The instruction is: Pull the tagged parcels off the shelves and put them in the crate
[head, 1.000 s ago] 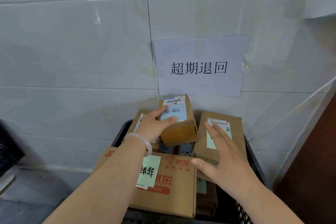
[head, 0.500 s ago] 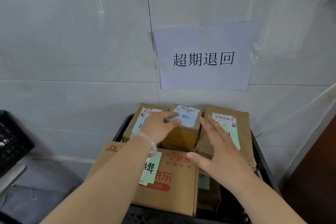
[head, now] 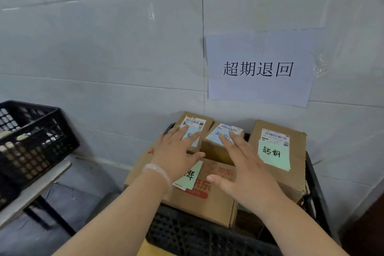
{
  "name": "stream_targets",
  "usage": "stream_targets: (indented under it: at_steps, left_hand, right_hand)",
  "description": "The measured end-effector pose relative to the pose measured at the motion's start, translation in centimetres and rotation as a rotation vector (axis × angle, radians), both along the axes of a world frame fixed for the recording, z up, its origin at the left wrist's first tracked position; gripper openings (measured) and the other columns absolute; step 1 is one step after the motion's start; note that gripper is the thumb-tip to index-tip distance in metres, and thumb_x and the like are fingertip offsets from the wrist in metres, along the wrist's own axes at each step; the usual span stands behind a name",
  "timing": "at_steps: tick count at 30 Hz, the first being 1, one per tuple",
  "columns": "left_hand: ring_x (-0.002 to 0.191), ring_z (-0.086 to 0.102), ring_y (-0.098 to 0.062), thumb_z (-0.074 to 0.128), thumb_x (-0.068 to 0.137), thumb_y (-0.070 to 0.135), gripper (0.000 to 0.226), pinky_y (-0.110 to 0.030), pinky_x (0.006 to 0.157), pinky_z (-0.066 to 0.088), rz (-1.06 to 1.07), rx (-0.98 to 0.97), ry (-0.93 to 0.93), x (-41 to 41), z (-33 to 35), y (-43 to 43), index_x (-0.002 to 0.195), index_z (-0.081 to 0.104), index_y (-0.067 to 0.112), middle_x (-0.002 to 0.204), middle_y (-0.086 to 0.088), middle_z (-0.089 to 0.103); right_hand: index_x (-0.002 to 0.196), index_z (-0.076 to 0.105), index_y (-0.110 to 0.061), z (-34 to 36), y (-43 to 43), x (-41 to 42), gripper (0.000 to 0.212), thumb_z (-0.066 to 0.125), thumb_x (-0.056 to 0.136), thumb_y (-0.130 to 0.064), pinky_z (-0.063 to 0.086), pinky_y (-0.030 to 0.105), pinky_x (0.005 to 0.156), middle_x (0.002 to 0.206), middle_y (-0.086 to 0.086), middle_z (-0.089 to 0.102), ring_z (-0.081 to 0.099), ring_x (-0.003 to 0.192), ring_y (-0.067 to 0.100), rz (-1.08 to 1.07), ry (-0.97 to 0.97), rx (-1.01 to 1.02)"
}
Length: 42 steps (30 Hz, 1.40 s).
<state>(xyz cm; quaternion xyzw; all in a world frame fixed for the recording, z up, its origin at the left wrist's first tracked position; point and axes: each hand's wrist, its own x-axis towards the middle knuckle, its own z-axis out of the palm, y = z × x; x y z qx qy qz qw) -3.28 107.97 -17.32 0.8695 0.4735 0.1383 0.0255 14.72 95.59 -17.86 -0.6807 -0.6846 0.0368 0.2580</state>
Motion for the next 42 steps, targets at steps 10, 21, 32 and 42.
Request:
stream_targets:
  at_steps: [10,21,32,42]
  left_hand:
    - [0.152,0.003,-0.018,0.044,0.084,0.075,0.079,-0.046,0.119,-0.006,0.488,0.152,0.082,-17.6,-2.3,-14.5,0.152,0.012,0.049,0.165,0.008,0.006]
    - [0.151,0.010,-0.019,0.048,0.081,0.076,0.085,-0.051,0.120,0.010,1.224,-0.035,0.063,-29.5,-9.1,-42.3,0.150,0.006,0.050,0.165,0.005,0.008]
    - [0.151,0.004,-0.017,0.038,0.083,0.078,0.083,-0.047,0.120,0.004,1.758,-0.164,0.018,-26.8,-12.0,-67.3,0.152,0.003,0.049,0.165,0.004,0.005]
    - [0.151,0.000,-0.018,0.036,0.085,0.077,0.082,-0.048,0.120,0.000,2.101,-0.291,-0.164,-15.4,-17.4,-86.7,0.153,0.002,0.047,0.165,0.005,0.000]
  right_hand:
    - [0.139,-0.021,-0.059,-1.9,-1.7,-14.3,0.091,0.036,0.072,-0.084,-0.013,0.023,0.110,0.145,-0.034,-0.029,-0.034,0.130,-0.013,0.598,-0.086,0.045]
    - [0.144,-0.020,-0.052,-8.9,-14.0,-32.1,0.099,0.044,0.074,-0.081,-0.014,0.035,0.117,0.156,-0.020,-0.027,-0.030,0.140,0.002,1.325,-0.235,-0.143]
    - [0.150,-0.012,-0.046,-9.7,-32.8,-39.4,0.096,0.042,0.078,-0.079,-0.012,0.037,0.119,0.158,-0.015,-0.022,-0.025,0.143,0.006,1.773,-0.463,-0.076]
    - [0.151,-0.006,-0.043,-13.8,-53.1,-37.6,0.096,0.046,0.078,-0.077,-0.009,0.038,0.120,0.161,-0.012,-0.013,-0.018,0.147,0.010,2.183,-0.637,-0.031]
